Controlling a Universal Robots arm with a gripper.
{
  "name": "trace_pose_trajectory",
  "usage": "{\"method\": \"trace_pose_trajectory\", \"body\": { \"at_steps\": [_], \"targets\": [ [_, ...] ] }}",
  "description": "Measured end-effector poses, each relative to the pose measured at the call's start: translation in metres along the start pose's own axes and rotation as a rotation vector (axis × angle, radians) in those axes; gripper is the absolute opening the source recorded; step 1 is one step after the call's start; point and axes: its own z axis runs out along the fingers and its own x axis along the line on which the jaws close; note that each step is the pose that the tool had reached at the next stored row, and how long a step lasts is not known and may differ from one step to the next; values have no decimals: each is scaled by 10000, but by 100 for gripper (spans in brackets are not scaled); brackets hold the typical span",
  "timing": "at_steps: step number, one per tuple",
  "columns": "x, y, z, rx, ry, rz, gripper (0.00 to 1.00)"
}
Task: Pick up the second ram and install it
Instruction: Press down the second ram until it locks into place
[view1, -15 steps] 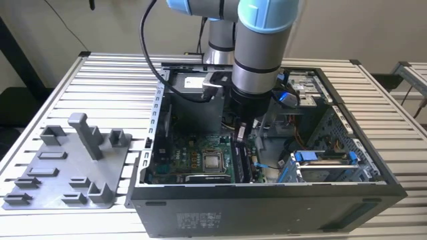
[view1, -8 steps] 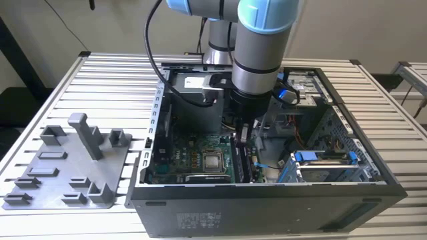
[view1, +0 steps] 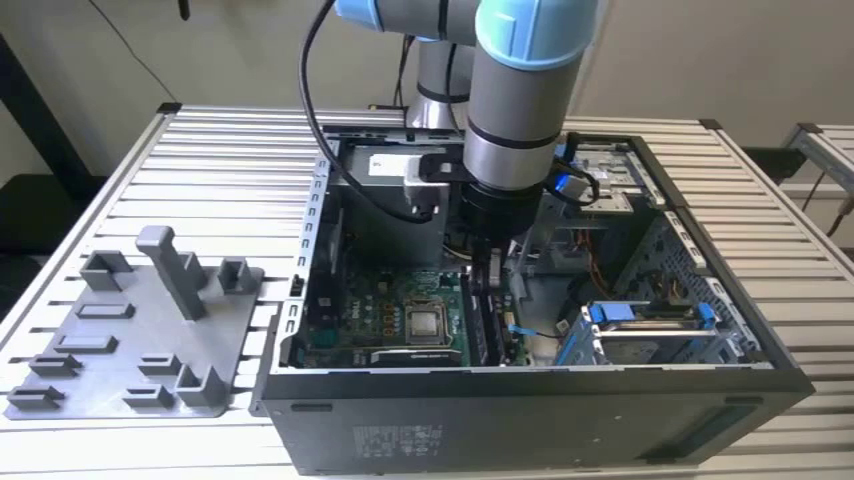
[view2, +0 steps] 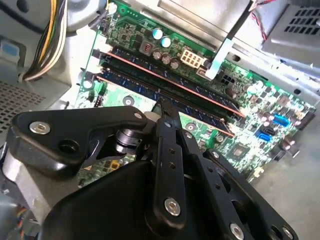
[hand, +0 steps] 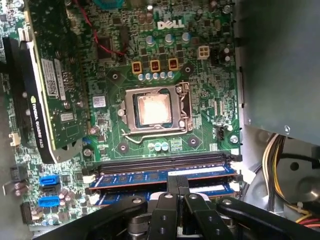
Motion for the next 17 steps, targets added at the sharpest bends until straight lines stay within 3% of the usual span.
{"method": "trace_pose_trajectory", "body": {
  "at_steps": [3, 5, 11, 17],
  "targets": [
    [15, -2, 7, -23, -2, -124, 11],
    [29, -3, 10, -89, 5, -131, 11],
    [70, -70, 16, -502, 41, -134, 11],
    [95, -124, 21, -551, 46, -135, 11]
  ]
}}
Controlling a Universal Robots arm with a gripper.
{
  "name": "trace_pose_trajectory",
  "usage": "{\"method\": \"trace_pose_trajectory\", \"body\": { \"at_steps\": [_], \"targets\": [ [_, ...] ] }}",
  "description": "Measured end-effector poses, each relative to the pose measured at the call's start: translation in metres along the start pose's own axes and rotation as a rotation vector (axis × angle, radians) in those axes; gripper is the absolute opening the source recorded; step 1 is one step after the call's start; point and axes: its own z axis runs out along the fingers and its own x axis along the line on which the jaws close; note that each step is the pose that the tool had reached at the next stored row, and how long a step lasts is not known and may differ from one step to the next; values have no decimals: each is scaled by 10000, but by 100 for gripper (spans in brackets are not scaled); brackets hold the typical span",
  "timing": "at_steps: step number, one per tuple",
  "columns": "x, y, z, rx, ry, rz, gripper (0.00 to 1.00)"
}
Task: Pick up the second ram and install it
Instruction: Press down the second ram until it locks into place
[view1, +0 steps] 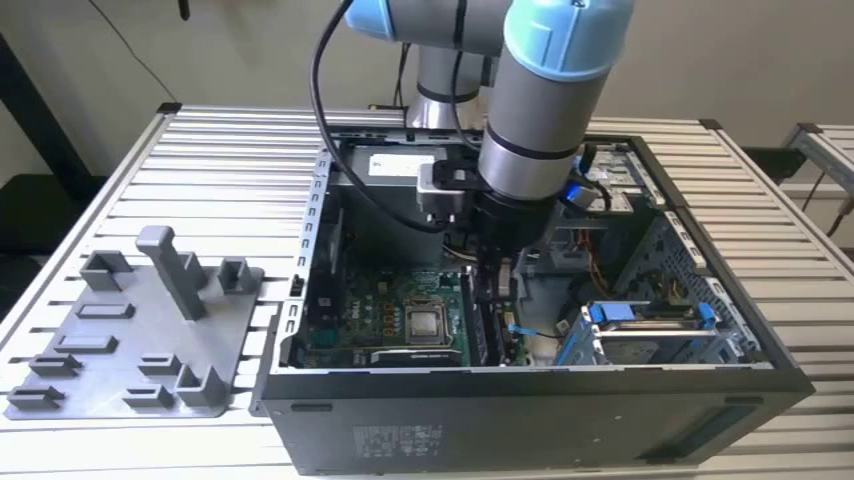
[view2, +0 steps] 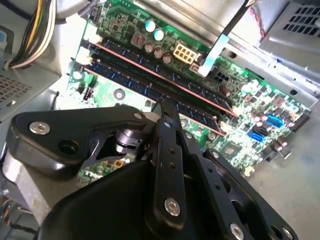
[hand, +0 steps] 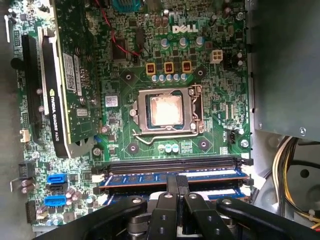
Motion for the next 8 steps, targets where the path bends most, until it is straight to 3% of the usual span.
{"method": "trace_pose_trajectory", "body": {
  "at_steps": [8],
  "targets": [
    [6, -6, 4, -3, 1, 1, 11]
  ]
}}
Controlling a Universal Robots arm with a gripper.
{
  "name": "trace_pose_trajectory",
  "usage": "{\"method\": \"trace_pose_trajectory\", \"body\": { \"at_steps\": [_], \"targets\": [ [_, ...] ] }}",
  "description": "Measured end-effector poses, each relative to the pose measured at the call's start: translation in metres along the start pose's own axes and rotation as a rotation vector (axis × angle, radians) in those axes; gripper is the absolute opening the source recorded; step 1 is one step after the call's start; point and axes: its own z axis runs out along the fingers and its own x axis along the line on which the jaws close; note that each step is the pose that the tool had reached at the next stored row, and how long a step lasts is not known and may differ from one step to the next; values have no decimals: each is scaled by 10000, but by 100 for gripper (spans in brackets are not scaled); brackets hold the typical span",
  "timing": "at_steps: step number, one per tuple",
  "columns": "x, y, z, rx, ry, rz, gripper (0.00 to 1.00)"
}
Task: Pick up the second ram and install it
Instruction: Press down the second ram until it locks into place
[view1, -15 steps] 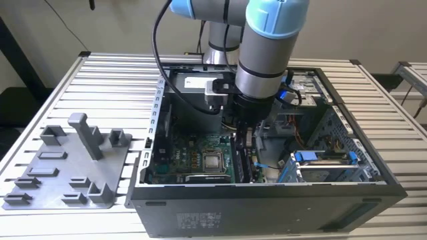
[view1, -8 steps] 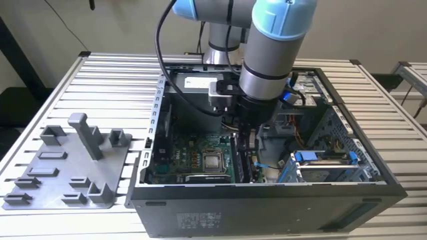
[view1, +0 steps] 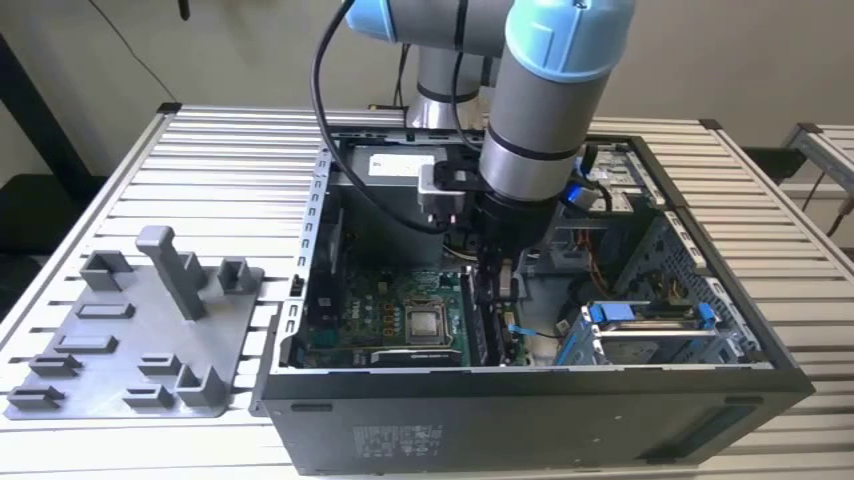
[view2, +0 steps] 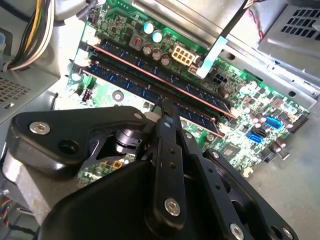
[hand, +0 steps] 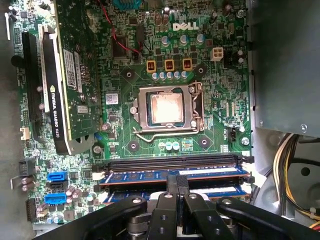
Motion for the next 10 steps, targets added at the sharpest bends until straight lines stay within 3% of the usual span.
{"method": "trace_pose_trajectory", "body": {
  "at_steps": [10],
  "targets": [
    [27, -4, 55, 0, 1, 0, 11]
  ]
}}
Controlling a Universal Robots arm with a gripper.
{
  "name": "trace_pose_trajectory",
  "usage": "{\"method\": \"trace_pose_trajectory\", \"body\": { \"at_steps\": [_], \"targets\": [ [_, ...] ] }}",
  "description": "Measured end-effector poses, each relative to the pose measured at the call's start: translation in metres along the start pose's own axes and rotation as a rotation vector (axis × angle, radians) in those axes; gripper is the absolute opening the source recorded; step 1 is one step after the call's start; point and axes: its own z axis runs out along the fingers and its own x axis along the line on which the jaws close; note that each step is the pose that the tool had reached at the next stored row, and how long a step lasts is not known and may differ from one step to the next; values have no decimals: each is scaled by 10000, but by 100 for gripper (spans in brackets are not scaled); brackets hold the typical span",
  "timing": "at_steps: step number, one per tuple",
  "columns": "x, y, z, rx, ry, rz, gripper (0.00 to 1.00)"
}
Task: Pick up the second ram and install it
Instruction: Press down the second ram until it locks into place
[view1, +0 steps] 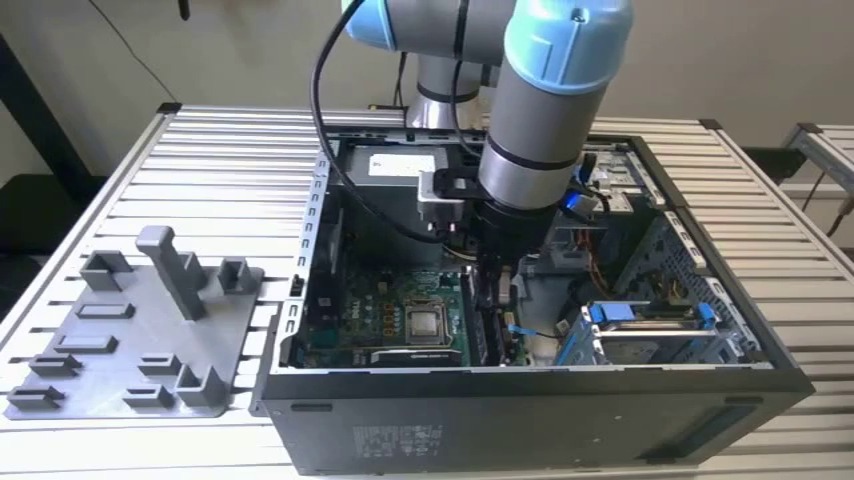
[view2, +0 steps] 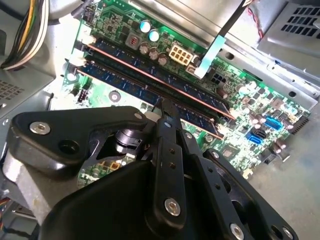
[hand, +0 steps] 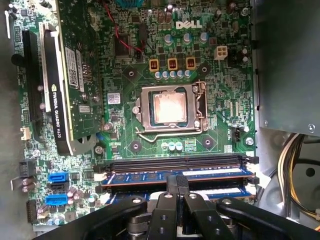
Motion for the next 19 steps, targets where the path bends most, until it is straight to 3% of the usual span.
{"method": "trace_pose_trajectory", "body": {
  "at_steps": [7, 13, 15, 19],
  "targets": [
    [1, -2, 103, -3, 14, -1, 11],
    [0, -3, 120, 0, -1, 0, 11],
    [-3, -2, 91, 1, -24, 0, 11],
    [0, 2, -90, -15, -1, 0, 11]
  ]
}}
